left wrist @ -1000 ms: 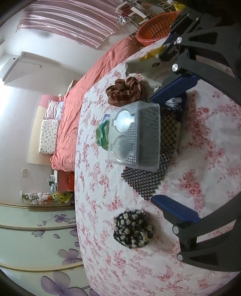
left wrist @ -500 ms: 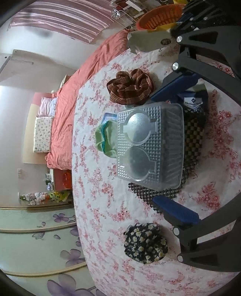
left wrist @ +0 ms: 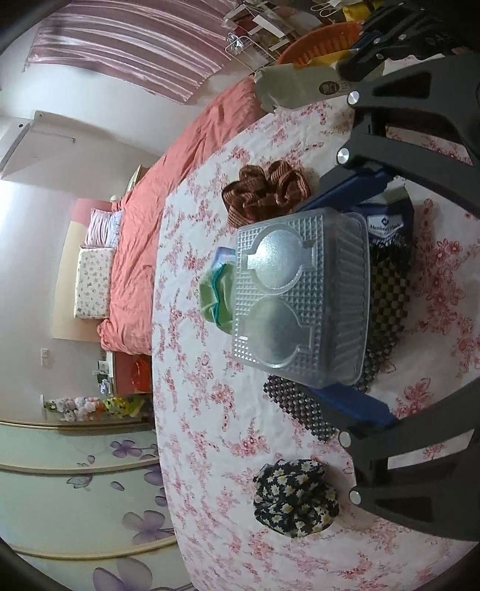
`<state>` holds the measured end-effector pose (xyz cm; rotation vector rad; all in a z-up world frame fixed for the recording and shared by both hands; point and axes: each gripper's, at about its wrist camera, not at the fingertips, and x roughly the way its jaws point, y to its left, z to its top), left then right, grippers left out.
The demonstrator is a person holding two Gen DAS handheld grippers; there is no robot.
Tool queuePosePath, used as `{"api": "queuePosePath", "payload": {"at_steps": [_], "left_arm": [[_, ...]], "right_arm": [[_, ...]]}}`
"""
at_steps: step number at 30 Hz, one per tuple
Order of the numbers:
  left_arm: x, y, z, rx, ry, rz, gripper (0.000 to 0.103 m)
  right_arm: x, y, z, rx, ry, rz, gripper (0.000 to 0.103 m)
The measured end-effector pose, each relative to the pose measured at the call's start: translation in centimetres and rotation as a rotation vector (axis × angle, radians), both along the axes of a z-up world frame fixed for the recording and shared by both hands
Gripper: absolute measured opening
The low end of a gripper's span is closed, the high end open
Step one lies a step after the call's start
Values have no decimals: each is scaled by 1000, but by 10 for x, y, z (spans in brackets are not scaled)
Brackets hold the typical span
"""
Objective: Collect trash
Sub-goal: 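Grasp the yellow snack bag with the right tool while the left tool grasps the clear plastic box, then carry the snack bag with the right tool while the left tool carries the box, releasing both into the basket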
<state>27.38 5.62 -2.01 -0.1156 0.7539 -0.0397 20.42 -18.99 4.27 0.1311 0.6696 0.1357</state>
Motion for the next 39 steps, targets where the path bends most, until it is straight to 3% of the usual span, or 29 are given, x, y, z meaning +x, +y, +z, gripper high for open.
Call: {"api": "queuePosePath", "payload": {"at_steps": [9,17,39], "left_arm": [[-17,-9,24,-20,-49,-25,82],[-34,-38,43,-41,-82,-109,82],[-59,-159,51,-70,-105,-388,82]], "right_arm": [[-12,-14,12,9,-40,-29,15],[-22,-38,20,21,-74,-82,15],[-50,-126,23,67,-143,-281,15]]}}
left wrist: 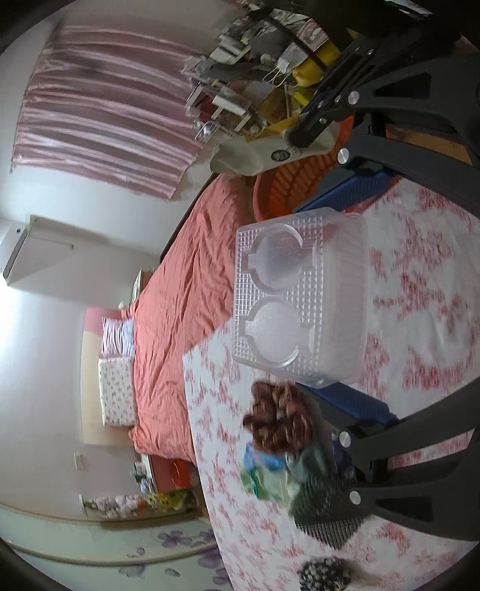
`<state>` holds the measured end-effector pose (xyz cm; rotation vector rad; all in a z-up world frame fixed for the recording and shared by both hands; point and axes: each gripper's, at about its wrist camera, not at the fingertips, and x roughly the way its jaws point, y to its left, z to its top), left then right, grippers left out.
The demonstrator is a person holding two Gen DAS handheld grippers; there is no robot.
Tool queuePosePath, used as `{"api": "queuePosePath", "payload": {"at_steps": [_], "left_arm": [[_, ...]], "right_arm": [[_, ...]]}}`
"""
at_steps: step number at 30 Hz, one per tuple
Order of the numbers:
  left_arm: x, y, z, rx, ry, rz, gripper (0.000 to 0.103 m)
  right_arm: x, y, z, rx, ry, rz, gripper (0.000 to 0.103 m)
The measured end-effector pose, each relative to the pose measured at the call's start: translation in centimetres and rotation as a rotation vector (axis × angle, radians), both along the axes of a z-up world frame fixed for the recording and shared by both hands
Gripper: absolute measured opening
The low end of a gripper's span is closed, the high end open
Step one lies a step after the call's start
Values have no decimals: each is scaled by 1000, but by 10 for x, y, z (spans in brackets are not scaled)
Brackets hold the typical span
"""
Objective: Collect trash
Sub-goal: 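Carry the snack bag with the right tool while the left tool carries the box, releasing both into the basket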
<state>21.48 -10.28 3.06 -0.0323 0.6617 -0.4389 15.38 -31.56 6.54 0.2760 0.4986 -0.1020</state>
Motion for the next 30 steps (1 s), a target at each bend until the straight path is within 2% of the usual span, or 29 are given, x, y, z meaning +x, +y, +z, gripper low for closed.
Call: {"api": "queuePosePath", "payload": {"at_steps": [14,30], "left_arm": [[5,-74,-16,17,14,-133,82],[19,-143,-35,13,20,-247,82]], "right_arm": [[-7,-50,-14,73,0,-106,15],[-5,-91,-26,197,-42,-160,15]]}}
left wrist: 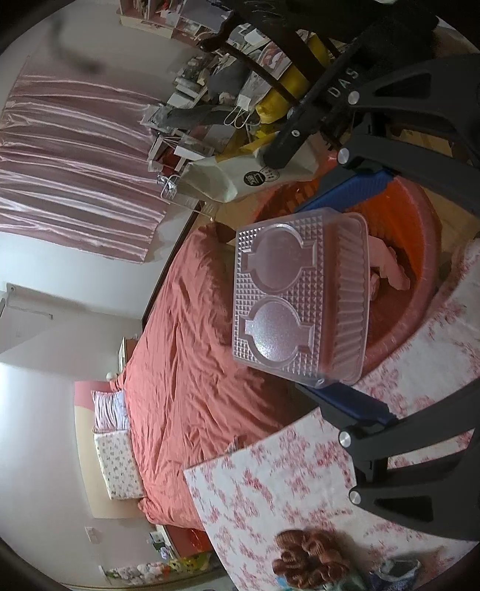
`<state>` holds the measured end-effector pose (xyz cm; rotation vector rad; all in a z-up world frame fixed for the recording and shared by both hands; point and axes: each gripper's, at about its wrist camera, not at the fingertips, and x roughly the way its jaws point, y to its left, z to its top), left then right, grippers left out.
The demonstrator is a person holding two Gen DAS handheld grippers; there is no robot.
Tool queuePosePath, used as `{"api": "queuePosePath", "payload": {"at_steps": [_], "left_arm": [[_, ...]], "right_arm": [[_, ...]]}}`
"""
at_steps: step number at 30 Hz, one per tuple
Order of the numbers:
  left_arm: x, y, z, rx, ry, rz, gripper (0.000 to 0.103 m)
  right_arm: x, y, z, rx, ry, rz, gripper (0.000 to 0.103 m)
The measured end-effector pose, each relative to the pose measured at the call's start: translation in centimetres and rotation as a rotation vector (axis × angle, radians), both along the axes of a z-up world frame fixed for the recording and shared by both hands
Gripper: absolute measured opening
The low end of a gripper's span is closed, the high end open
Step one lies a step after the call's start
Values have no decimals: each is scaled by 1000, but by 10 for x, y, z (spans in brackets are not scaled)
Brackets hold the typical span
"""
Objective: Collect trash
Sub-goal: 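Carry the snack bag with the right tool while the left tool carries the box, releasing both into the basket, then move both open tools from the basket back over the bed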
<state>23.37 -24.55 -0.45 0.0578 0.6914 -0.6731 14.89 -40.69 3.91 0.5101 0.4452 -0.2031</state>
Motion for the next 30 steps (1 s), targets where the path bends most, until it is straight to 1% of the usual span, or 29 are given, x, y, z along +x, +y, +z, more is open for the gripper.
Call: {"api": "queuePosePath", "payload": {"at_steps": [4,7,9,11,14,19,24,30], "left_arm": [[4,-9,-6,10,1,-15,83],[8,-13,-11,16,21,-13,84],[11,-14,-15,22,34,-8,85],[14,-13,-20,27,48,0,87],[16,-10,-25,34,61,8,88],[18,-2,-26,53,57,37,89],[20,12,-25,71,56,75,90],[21,40,-21,84,48,127,91]], "right_arm": [[1,-8,-4,46,-12,-2,15],[2,-13,-8,93,-17,3,16],[2,-17,-10,105,-11,-1,24],[1,-16,-10,104,-7,-13,34],[-2,-15,-11,110,-4,-25,40],[-2,-14,-8,89,6,-32,45],[1,-11,-6,68,13,-19,47],[4,2,-1,26,24,7,53]]}}
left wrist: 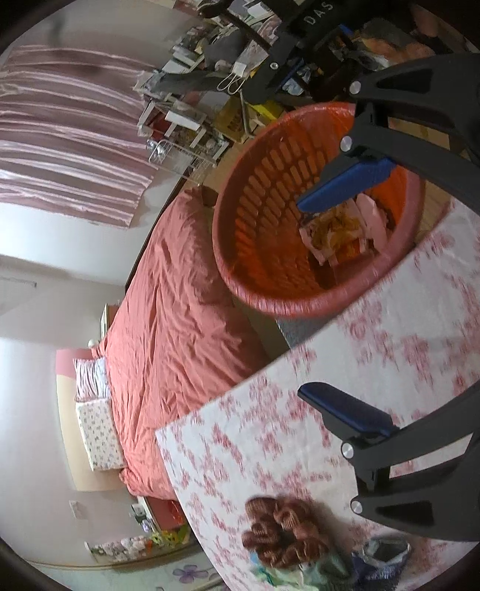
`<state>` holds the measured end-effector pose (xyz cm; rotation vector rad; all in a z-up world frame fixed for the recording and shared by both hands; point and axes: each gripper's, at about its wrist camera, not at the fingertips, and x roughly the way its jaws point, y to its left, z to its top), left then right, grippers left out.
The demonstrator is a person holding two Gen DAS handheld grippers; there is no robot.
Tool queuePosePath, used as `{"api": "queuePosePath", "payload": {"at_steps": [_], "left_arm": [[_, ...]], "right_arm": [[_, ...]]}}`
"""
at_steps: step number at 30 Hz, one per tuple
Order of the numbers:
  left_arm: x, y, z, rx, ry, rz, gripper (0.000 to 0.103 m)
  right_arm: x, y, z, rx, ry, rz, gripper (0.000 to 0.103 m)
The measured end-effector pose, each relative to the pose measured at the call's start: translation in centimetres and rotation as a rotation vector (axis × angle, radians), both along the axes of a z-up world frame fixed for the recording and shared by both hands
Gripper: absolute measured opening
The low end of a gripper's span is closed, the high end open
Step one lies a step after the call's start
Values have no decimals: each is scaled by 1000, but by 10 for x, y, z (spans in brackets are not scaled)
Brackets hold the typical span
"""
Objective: Collect trash
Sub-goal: 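Move both open tools from the basket back over the bed, then grasp the black floral pouch with the left tool while the right tool grasps the black mesh pad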
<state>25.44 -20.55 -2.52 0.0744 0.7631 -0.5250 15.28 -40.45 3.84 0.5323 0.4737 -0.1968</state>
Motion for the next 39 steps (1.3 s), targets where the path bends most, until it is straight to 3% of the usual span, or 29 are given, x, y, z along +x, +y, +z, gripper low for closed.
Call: {"api": "queuePosePath", "payload": {"at_steps": [10,24,31,33,39], "left_arm": [[-5,75,14,17,-34,122,97],[-15,265,19,129,-86,499,99],[-6,377,11,135,-44,713,98],[-1,396,7,121,-20,735,98],[21,420,-11,82,67,728,84]], "right_arm": [[7,49,23,-108,6,75,70],[27,168,29,-241,37,322,79],[33,222,27,-246,52,429,79],[34,234,27,-246,56,448,78],[44,272,25,-265,81,511,78]]}}
